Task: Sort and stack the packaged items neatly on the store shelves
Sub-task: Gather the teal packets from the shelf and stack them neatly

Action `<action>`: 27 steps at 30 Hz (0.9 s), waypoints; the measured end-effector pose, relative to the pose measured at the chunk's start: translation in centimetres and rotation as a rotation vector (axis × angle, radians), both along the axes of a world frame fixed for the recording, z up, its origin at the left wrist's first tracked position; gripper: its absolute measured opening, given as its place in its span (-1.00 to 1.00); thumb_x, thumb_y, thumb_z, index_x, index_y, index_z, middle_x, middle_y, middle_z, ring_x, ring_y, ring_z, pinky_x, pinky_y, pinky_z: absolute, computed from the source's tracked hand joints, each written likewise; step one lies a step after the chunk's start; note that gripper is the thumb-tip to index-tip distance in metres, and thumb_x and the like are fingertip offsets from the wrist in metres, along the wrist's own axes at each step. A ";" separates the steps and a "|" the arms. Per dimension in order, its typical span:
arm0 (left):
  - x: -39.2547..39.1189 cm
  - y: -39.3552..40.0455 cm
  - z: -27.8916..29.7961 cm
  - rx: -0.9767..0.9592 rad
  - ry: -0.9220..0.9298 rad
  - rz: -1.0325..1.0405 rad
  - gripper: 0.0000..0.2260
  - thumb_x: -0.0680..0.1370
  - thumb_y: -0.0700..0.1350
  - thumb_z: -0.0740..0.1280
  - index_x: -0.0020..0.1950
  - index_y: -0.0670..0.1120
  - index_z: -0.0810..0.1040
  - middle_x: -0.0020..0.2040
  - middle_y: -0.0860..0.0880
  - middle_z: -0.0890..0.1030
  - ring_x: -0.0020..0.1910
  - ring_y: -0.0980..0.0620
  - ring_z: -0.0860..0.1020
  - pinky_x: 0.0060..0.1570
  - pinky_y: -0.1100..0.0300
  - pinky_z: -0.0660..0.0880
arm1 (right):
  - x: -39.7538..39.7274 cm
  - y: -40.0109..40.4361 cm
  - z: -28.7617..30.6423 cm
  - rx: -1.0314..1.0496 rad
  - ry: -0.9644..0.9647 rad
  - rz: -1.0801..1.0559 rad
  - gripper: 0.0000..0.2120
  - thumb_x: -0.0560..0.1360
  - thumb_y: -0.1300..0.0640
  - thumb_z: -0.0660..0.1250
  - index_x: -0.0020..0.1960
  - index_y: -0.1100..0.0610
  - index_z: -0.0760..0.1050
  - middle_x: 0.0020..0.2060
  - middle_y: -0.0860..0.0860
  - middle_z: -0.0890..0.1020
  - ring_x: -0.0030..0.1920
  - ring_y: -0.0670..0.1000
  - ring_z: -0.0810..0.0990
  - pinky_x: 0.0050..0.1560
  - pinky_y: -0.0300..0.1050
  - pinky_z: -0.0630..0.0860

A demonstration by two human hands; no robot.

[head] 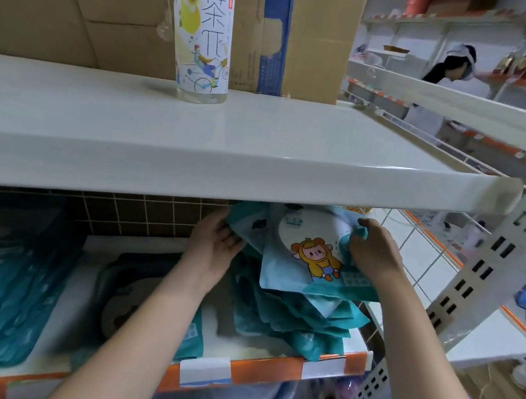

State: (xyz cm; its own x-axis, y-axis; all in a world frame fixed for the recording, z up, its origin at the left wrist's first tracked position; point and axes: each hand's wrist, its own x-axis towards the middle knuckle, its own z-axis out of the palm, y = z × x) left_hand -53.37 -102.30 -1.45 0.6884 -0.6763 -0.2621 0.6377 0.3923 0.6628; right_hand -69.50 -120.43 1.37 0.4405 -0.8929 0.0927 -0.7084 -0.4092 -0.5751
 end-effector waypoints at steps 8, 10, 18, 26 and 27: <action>-2.9 -1.1 0.3 0.172 -0.464 -0.044 -0.73 0.49 -0.39 0.28 0.11 -0.12 0.54 -0.05 -0.07 0.67 -0.01 -0.06 0.62 -0.05 0.10 0.54 | 1.0 0.7 -0.6 -0.037 0.157 0.144 -0.61 0.62 -0.06 0.05 0.43 -0.08 0.26 0.24 0.12 0.55 0.04 0.13 0.57 -0.02 -0.09 0.48; -3.3 -1.1 0.3 0.153 -0.404 -0.034 -0.73 0.48 -0.41 0.27 0.11 -0.16 0.54 -0.02 -0.15 0.67 -0.03 -0.10 0.63 -0.03 0.05 0.57 | 0.8 0.8 -0.3 -0.004 0.120 0.147 -0.57 0.58 -0.06 0.12 0.44 -0.08 0.24 0.25 0.10 0.53 0.06 0.13 0.55 0.00 -0.08 0.46; -1.5 1.9 1.2 0.109 -0.352 0.052 -0.55 0.51 -0.39 0.24 0.32 -0.01 0.42 0.15 -0.16 0.60 0.06 -0.13 0.62 0.01 0.01 0.58 | 1.4 4.4 1.7 0.253 -0.178 0.226 -0.37 0.51 0.01 0.34 0.49 0.00 0.13 0.26 0.10 0.50 0.05 0.09 0.53 -0.03 -0.08 0.47; 3.0 11.6 -1.3 0.574 -0.633 0.184 -0.46 0.49 -0.08 0.39 0.43 -0.05 0.31 0.26 -0.09 0.50 0.03 0.04 0.49 -0.14 0.26 0.42 | 7.3 14.1 0.3 0.384 -0.512 0.392 -0.55 0.45 0.30 0.35 0.28 0.08 0.33 0.03 0.02 0.59 -0.09 -0.03 0.57 -0.19 -0.20 0.52; 3.4 12.6 -2.1 0.626 -0.618 0.220 -0.42 0.46 -0.05 0.42 0.44 -0.09 0.32 0.29 -0.09 0.49 0.09 0.01 0.47 -0.05 0.23 0.43 | 8.0 15.2 -0.4 0.473 -0.545 0.404 -0.59 0.45 0.33 0.35 0.23 0.07 0.37 0.01 0.01 0.59 -0.07 -0.02 0.58 -0.19 -0.20 0.51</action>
